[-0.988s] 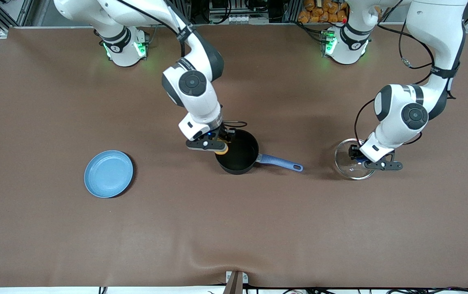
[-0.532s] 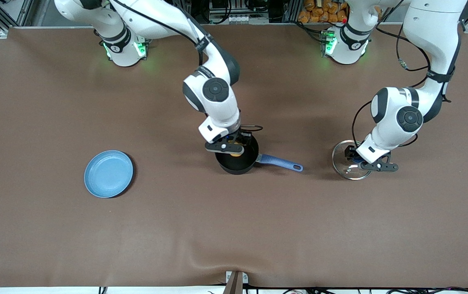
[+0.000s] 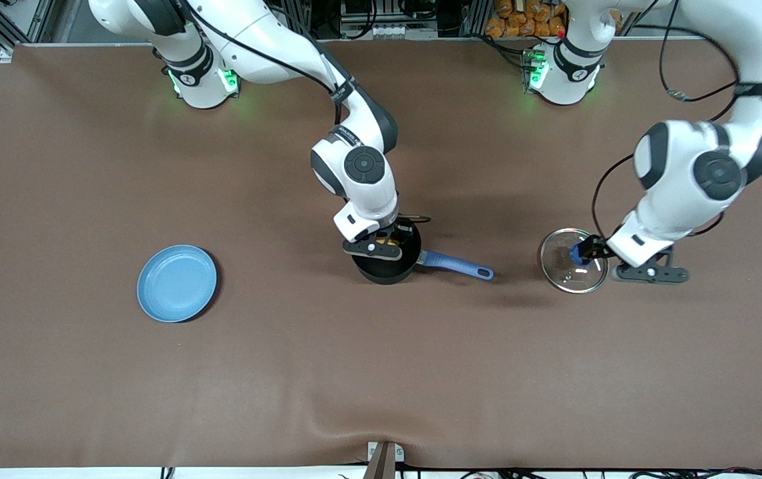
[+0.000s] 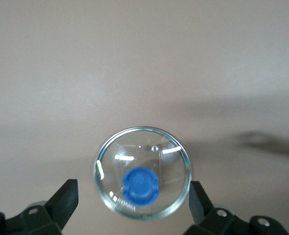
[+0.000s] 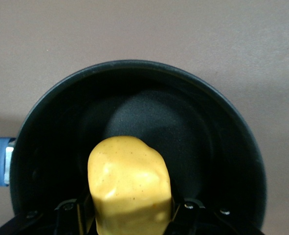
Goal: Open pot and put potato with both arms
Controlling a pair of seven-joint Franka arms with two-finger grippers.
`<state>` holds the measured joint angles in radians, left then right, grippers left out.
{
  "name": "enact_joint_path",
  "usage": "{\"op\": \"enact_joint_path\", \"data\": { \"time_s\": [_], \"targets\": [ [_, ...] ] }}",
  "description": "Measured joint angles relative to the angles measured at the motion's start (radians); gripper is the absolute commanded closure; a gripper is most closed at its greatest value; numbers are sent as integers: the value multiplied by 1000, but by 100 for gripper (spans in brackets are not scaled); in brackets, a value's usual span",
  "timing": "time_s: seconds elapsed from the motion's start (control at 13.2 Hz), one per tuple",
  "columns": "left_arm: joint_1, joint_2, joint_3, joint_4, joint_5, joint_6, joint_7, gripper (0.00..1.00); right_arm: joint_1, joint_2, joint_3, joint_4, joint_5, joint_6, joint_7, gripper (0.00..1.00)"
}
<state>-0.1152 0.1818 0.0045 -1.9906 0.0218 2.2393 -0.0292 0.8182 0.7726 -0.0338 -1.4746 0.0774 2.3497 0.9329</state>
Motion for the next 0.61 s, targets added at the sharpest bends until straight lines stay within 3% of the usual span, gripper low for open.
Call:
{"op": "enact_joint_path", "data": {
  "time_s": [0.23,0.46,0.61],
  "targets": [
    [-1,-31,-9,180,0,-230,0,0,0,36,0,31,0,0,3,88],
    [-1,-30,-13,328,0,-368,-1,0,0,52,0,44,0,0,5,87],
    [0,-31,-13,402,0,-447,-31,0,0,52,0,45,0,0,7,70]
  ]
}}
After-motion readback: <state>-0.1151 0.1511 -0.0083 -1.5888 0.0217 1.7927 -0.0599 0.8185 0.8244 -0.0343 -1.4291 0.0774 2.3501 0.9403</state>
